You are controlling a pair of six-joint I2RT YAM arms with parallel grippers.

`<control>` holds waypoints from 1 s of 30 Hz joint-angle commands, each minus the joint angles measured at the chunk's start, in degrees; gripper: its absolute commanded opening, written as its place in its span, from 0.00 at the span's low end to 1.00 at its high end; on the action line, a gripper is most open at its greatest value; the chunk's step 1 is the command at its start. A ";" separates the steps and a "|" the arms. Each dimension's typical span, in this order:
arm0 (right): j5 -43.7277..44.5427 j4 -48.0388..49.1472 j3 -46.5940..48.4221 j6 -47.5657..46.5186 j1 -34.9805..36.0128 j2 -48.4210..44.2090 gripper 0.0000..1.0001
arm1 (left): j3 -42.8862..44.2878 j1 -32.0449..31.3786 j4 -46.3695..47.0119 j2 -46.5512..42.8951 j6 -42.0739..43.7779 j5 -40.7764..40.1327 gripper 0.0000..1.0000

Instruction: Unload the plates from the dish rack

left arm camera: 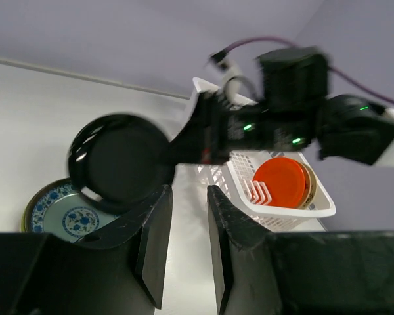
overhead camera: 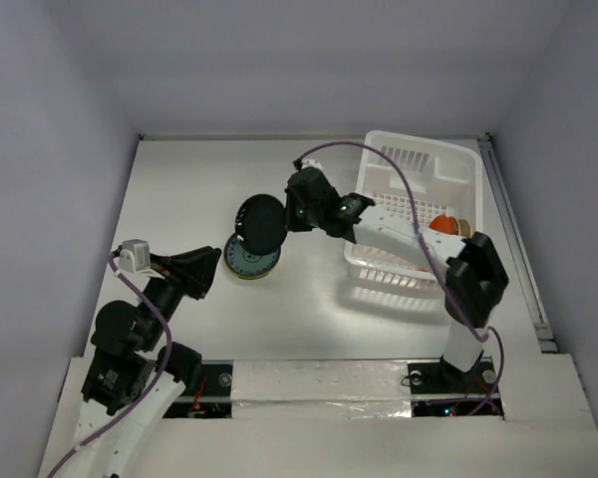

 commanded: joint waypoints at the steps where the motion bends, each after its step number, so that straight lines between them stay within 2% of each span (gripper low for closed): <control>1: -9.24 11.68 3.11 4.56 1.62 3.65 0.00 | 0.24 -0.39 1.70 -0.21 -0.46 -0.75 0.25; 12: -14.60 18.36 -3.65 9.05 2.33 10.43 0.01 | 0.16 -0.39 1.88 0.06 -0.37 -0.57 0.26; 17: -12.93 18.01 -5.41 9.84 2.33 10.96 0.12 | 0.07 -0.39 1.88 0.23 -0.46 -0.66 0.26; 22: -10.03 17.22 -5.50 9.75 2.33 10.60 0.17 | 0.07 -0.39 1.97 0.41 -0.46 -0.48 0.26; 26: -8.63 13.36 -4.18 8.70 2.33 11.57 0.30 | 0.07 -0.39 1.97 0.50 -0.46 -0.48 0.26; 30: -5.38 10.54 -4.44 7.56 2.33 9.91 0.59 | -0.11 -0.39 2.14 0.50 -0.46 -0.31 0.26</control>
